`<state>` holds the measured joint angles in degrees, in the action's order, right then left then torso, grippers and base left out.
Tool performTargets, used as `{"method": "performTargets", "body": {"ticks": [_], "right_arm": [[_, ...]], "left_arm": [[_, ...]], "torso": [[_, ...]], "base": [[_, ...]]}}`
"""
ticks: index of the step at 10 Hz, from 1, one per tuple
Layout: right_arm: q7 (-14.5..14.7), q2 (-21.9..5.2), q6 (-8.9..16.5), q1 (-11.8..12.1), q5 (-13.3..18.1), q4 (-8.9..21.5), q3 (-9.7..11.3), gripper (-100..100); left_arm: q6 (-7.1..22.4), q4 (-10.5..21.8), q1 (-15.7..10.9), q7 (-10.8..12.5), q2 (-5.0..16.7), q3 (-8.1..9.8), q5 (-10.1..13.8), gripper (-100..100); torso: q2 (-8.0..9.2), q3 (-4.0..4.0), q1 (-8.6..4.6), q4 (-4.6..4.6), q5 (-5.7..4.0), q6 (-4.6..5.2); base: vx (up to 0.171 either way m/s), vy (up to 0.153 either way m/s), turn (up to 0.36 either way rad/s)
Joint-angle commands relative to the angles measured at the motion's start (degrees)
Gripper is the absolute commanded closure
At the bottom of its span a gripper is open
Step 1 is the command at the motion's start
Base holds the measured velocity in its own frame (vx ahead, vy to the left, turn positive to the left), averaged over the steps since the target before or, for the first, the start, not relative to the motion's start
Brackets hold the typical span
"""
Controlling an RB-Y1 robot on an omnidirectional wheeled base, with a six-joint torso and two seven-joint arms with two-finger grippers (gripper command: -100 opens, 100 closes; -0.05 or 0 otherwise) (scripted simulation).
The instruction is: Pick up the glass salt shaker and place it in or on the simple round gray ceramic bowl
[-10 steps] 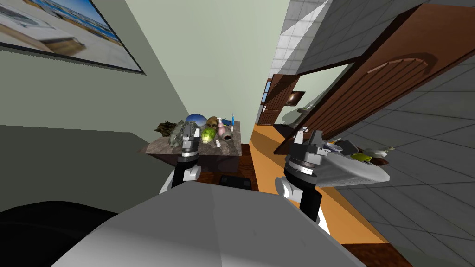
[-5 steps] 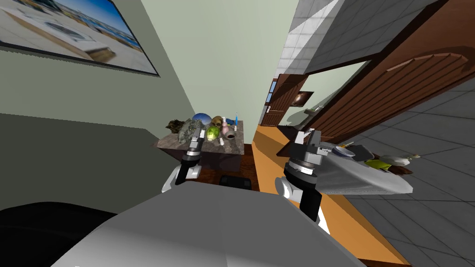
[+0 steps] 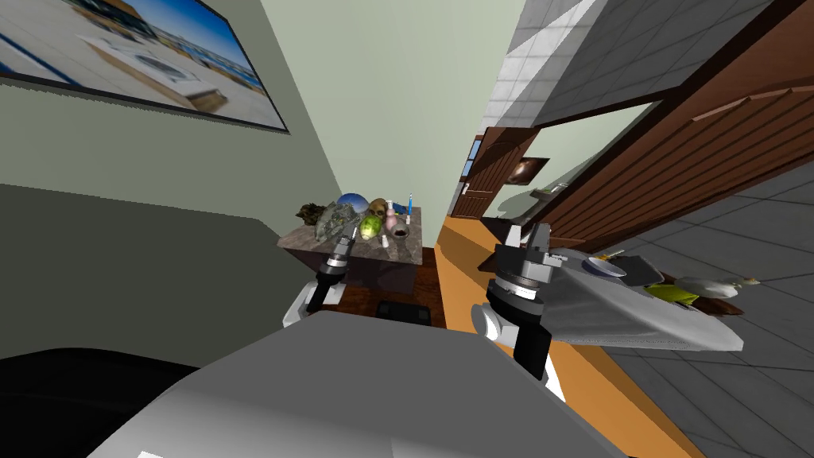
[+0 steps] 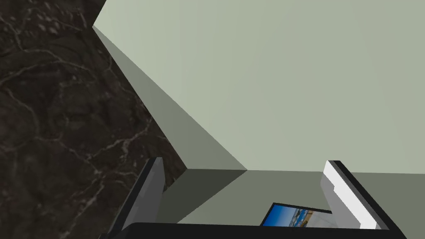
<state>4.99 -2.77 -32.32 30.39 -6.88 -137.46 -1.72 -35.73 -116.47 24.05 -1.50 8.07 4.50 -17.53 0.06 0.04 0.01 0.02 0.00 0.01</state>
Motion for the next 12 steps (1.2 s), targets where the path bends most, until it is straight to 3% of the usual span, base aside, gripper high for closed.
{"method": "performTargets", "body": {"ticks": [1, 4, 5, 7, 10, 11, 12], "right_arm": [[0.0, 0.0, 0.0, 0.0, 0.0, 0.0, 0.0, 0], [0.0, 0.0, 0.0, 0.0, 0.0, 0.0, 0.0, 0], [0.0, 0.0, 0.0, 0.0, 0.0, 0.0, 0.0, 0], [0.0, 0.0, 0.0, 0.0, 0.0, 0.0, 0.0, 0], [0.0, 0.0, 0.0, 0.0, 0.0, 0.0, 0.0, 0], [0.0, 0.0, 0.0, 0.0, 0.0, 0.0, 0.0, 0], [0.0, 0.0, 0.0, 0.0, 0.0, 0.0, 0.0, 0]], "left_arm": [[0.0, 1.66, -0.56, 0.09, 0.31, 0.15, -2.86, -100], [0.17, 4.74, -1.89, 0.03, 0.7, 0.33, -7.46, -100], [0.17, 4.74, -1.89, 0.03, 0.7, 0.33, -7.97, -100], [0.4, 7.84, -3.27, -0.17, 0.94, 0.46, -11.96, -100], [0.53, 9.39, -3.95, -0.3, 0.98, 0.51, -15.92, -100], [0.66, 10.92, -4.65, -0.45, 0.96, 0.56, -18.22, -100], [0.66, 10.92, -4.65, -0.45, 0.96, 0.56, -18.63, -100]], "torso": [[0.0, 0.0, 0.0, 0.0, 0.0, 0.0], [-0.03, -0.02, -0.05, -0.01, -0.01, 0.01], [-0.04, -0.03, -0.06, -0.01, -0.01, 0.0], [-0.05, -0.03, -0.08, -0.01, -0.02, 0.0], [-0.05, -0.03, -0.11, -0.01, -0.02, 0.0], [-0.06, -0.03, -0.1, -0.01, -0.02, 0.01], [-0.07, -0.04, -0.09, -0.02, -0.02, 0.0]], "base": [[-0.011, 0.006, 0.073], [-0.008, -0.005, 0.068], [-0.004, -0.009, 0.032], [-0.005, -0.015, 0.077], [-0.003, -0.016, 0.037], [-0.001, -0.014, 0.06], [-0.002, -0.014, 0.023]]}}
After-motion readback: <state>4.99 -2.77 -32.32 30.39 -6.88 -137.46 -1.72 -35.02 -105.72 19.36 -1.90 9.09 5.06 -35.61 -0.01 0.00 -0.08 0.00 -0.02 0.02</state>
